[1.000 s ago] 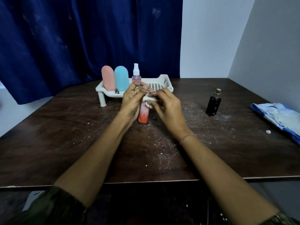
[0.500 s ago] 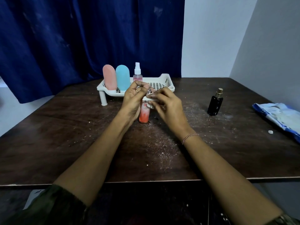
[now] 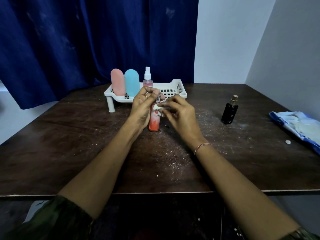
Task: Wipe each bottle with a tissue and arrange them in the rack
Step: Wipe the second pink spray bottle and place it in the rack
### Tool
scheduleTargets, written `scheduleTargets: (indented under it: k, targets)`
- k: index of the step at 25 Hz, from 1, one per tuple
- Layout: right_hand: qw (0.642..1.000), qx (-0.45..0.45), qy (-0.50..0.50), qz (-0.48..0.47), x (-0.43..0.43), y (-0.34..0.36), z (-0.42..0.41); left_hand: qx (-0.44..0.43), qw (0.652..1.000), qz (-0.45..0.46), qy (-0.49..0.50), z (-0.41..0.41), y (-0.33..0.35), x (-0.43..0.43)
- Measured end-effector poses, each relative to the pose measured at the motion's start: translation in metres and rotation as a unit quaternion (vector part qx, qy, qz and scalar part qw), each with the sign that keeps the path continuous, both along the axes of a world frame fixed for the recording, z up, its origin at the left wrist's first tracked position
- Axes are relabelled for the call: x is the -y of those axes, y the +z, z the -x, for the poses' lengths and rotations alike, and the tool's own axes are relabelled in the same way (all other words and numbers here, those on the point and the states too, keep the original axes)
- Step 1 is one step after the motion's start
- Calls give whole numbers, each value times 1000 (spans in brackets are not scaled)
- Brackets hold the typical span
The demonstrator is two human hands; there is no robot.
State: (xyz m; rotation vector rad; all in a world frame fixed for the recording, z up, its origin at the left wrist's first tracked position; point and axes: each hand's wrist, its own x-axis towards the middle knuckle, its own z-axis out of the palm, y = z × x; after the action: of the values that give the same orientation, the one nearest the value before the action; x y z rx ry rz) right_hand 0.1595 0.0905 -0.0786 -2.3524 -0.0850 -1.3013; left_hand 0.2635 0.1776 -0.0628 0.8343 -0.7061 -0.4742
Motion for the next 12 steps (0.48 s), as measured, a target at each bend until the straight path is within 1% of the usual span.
scheduleTargets:
  k: [7,12]
  targets:
    - [999,4,-21,-40,7,0,0,5,1000,-4,4,-5,-2,1]
    - [1000,5,-5,3,0,1,0,5,1000,-1,-9,0,0,1]
